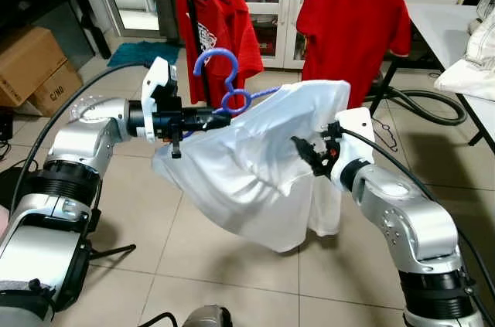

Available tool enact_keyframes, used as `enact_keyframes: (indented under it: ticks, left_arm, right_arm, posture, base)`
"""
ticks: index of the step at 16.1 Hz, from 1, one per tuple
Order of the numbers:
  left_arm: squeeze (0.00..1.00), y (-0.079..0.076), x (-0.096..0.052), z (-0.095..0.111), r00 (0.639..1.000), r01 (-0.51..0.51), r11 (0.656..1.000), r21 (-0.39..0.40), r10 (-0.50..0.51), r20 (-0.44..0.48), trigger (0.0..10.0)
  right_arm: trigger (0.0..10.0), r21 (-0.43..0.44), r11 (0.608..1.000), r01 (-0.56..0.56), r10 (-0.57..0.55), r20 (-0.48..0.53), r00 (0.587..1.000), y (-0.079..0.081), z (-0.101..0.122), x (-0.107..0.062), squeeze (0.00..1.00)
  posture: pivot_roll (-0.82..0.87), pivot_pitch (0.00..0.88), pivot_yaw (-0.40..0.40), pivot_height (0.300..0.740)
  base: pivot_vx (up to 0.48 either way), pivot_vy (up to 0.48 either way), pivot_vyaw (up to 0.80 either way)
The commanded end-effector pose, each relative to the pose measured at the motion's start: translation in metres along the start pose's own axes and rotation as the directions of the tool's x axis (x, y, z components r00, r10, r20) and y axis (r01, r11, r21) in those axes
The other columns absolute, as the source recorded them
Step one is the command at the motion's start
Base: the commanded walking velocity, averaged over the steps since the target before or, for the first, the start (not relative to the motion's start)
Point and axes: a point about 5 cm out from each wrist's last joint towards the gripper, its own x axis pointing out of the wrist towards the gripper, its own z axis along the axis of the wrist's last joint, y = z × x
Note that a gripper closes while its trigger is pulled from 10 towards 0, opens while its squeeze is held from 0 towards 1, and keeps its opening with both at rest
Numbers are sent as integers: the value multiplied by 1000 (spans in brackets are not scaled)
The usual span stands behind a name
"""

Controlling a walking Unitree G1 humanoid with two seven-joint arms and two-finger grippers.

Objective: Hang hanger

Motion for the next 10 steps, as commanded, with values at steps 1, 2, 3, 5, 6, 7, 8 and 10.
enact_keyframes:
  ticks: [1,2,3,5,6,7,8,10]
  left_arm:
    - [0,0,-1,9,1000,2,1000,27,-3,25,0]
    - [0,-1,-1,10,1000,12,1000,23,-13,25,0]
    - [0,-2,0,10,999,21,1000,18,-22,25,0]
    - [0,-3,0,10,999,26,1000,16,-26,24,0]
    - [0,-3,0,10,999,26,1000,15,-26,21,0]
    - [0,-4,0,10,1000,25,1000,15,-25,19,0]
    - [0,-4,0,10,1000,25,1000,15,-25,18,0]
    - [0,-4,1,10,1000,25,1000,14,-26,17,0]
  right_arm:
    - [10000,8,999,40,-40,17,999,-2,5,3,0]
    - [9294,17,999,48,-48,21,999,0,6,5,0]
    - [6784,17,998,62,-63,29,998,1,6,8,0]
    - [3098,25,997,77,-78,38,996,1,8,9,0]
    - [1725,27,996,86,-87,42,995,0,9,10,0]
    - [0,28,996,91,-92,45,995,-1,10,10,0]
    - [0,27,995,92,-93,47,995,-1,10,10,0]
    - [0,25,995,95,-96,51,994,-2,10,10,0]
  posture:
    - [0,0,91,740]
    - [0,0,95,740]
    - [1,0,96,740]
    - [2,0,97,740]
    - [2,0,97,740]
    - [2,0,98,740]
    - [2,0,98,740]
    - [1,0,97,740]
  base:
    - [0,0,0]
    - [0,0,0]
    - [0,0,0]
    - [0,0,0]
    - [0,0,0]
    - [0,0,0]
    - [0,0,0]
    - [0,0,0]
